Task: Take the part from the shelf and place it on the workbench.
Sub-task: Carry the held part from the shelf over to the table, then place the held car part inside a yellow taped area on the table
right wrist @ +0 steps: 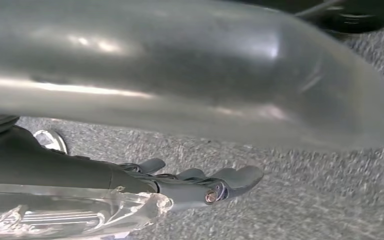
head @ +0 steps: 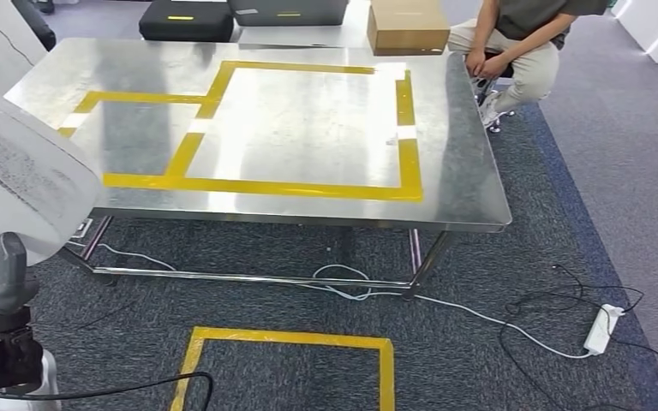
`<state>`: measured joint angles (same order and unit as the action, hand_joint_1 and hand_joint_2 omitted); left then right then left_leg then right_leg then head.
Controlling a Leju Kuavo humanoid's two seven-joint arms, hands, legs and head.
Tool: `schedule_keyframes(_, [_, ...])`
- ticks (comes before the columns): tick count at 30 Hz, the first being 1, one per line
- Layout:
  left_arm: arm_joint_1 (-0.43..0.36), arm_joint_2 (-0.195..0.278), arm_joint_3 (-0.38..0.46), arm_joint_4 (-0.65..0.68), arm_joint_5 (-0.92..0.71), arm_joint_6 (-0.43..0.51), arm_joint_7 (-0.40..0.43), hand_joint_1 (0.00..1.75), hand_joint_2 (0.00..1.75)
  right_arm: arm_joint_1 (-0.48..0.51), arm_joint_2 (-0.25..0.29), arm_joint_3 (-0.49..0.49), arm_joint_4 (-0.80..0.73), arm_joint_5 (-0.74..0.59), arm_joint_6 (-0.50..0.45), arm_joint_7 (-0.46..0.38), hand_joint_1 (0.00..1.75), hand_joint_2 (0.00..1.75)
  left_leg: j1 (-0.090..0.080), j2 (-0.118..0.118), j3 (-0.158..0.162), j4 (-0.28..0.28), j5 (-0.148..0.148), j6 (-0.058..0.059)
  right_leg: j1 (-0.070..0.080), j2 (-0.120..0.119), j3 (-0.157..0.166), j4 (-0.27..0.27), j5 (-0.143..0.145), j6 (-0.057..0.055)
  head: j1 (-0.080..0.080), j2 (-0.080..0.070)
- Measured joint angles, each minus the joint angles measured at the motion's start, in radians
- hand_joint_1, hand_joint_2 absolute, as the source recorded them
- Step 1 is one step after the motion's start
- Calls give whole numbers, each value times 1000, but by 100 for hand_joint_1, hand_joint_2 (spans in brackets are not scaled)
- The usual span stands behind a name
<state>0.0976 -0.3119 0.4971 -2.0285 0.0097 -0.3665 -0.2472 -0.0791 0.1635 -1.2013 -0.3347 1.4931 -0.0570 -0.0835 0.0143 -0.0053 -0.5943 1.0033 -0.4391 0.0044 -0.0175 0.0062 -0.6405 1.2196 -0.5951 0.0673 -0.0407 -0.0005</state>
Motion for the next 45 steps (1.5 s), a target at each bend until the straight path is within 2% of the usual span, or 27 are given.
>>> schedule_keyframes(1, [0,0,0,0,0,0,0,175,175,1,0,0,0,0,0,0,0,0,-3,-1,3,0,-3,4,1,0,-36,59,-17,-1,1,0])
schedule_keyframes(2, [0,0,0,0,0,0,0,175,175,2,0,0,0,0,0,0,0,0,-6,-2,7,0,-7,6,2,0,-58,86,-15,-3,1,0])
schedule_keyframes(3, [0,0,0,0,0,0,0,175,175,3,0,0,0,0,0,0,0,0,-9,-4,13,0,-11,8,4,0,-60,73,9,-7,1,0])
schedule_keyframes(5, [0,0,0,0,2,0,0,175,175,4,0,0,0,0,0,-1,0,0,-12,-8,27,0,-20,6,11,0,-14,-50,92,-21,2,0])
schedule_keyframes(7, [0,0,0,0,4,0,-1,175,175,2,0,0,0,0,0,-1,0,0,-16,-9,37,1,-30,0,18,0,35,-162,141,-32,1,0])
schedule_keyframes(9, [0,0,0,0,4,-1,-1,175,175,1,-1,0,0,0,-1,-1,0,0,-17,-9,40,-1,-34,-10,22,1,47,-187,142,-39,0,0])
schedule_keyframes(12, [-1,1,0,0,4,-1,-2,175,175,1,0,0,0,0,-1,-1,0,0,-16,-8,38,10,-48,-27,16,1,59,-202,147,-53,-2,0])
schedule_keyframes(14, [-1,2,0,0,5,-1,-2,175,175,-1,0,0,0,1,-2,-1,0,0,-13,-7,-4,94,-92,-38,11,0,68,-212,148,-60,-7,0])
schedule_keyframes(16, [-1,2,1,0,6,-1,-2,175,175,-2,0,0,0,1,-2,-1,0,0,-8,-6,-79,220,-138,-47,9,0,71,-214,145,-63,-10,0])
schedule_keyframes(17, [-1,2,1,0,6,0,-2,175,175,-1,0,0,0,1,-1,-1,0,0,-5,-6,-105,256,-139,-51,8,0,73,-214,142,-62,-10,0])
schedule_keyframes(18, [-1,2,1,0,6,0,-2,175,175,0,0,0,0,2,-1,-1,0,0,-3,-6,-114,257,-121,-54,6,0,77,-214,139,-60,-10,0])
schedule_keyframes(19, [-1,2,1,0,6,0,-2,175,175,1,0,0,0,2,-1,-1,0,0,-1,-6,-103,221,-86,-56,4,1,82,-214,135,-57,-10,0])
schedule_keyframes(21, [-1,2,1,0,6,0,-2,175,175,1,0,0,0,3,0,-1,0,0,4,-1,-44,93,-11,-63,2,3,93,-211,124,-45,-12,0])
schedule_keyframes(23, [-1,2,1,1,6,0,-2,175,175,0,-1,0,-1,3,-1,-1,0,0,6,0,-4,8,11,-54,4,5,97,-210,113,-31,-14,0])
schedule_keyframes(25, [-1,2,1,1,6,0,-2,175,175,0,-1,0,-1,3,-1,-1,0,0,3,-3,2,-5,1,-33,5,4,99,-216,108,-20,-13,0])
schedule_keyframes(27, [-1,1,1,1,6,-1,-2,175,175,-1,-1,0,-1,4,-1,-1,0,0,4,-4,7,-7,-2,-18,3,2,100,-206,97,-10,-10,0])
schedule_keyframes(29, [-1,0,0,1,6,-1,-2,175,175,-2,-1,0,-1,4,-1,-2,0,0,4,-3,15,-9,-6,-5,3,1,58,-117,53,-4,-4,0])
schedule_keyframes(31, [-1,0,0,1,4,-1,-2,175,175,-1,0,0,-1,4,0,-3,0,0,0,-3,20,-9,-13,3,4,0,-23,27,-2,-4,-1,0])
schedule_keyframes(32, [-1,0,0,1,4,-1,-2,175,175,1,0,0,-1,4,0,-3,0,0,-3,-4,24,-8,-16,6,4,0,-56,75,-9,-5,-1,0])
schedule_keyframes(33, [-1,0,0,1,3,-1,-2,175,175,2,0,0,-1,5,0,-3,0,0,-5,-5,30,-8,-21,7,5,0,-70,84,5,-8,-1,0])
schedule_keyframes(34, [-1,0,0,1,2,-1,-2,175,175,3,0,0,-1,5,0,-3,0,0,-6,-7,38,-8,-26,7,7,1,-65,52,39,-13,-1,0])
schedule_keyframes(36, [-1,0,0,1,3,-1,-2,175,175,3,0,0,-1,5,0,-3,0,0,-8,-9,56,-8,-39,2,12,1,-13,-83,124,-23,-1,0])
schedule_keyframes(37, [-1,0,0,1,3,-1,-2,175,175,3,0,-1,-1,5,0,-4,0,0,-9,-9,62,-8,-45,-2,14,2,14,-141,149,-27,-1,0])
schedule_keyframes(39, [-2,0,0,1,2,-2,-2,175,175,1,0,-1,-1,5,0,-4,0,0,-11,-10,68,-11,-53,-11,18,3,37,-189,158,-33,-1,0])
schedule_keyframes(42, [-2,1,-1,1,2,-2,-2,175,175,1,1,-1,-2,5,0,-4,0,0,-11,-8,71,-11,-61,-27,15,3,44,-201,155,-47,-3,0])
schedule_keyframes(43, [-2,2,-1,1,2,-2,-2,175,175,1,1,-1,-2,5,0,-4,0,0,-11,-7,61,13,-75,-32,12,3,50,-205,154,-52,-5,0])
schedule_keyframes(45, [-2,2,-1,1,2,-2,-2,175,175,0,1,-1,-2,5,0,-4,0,0,-10,-5,0,126,-126,-39,10,2,58,-209,149,-59,-9,0])
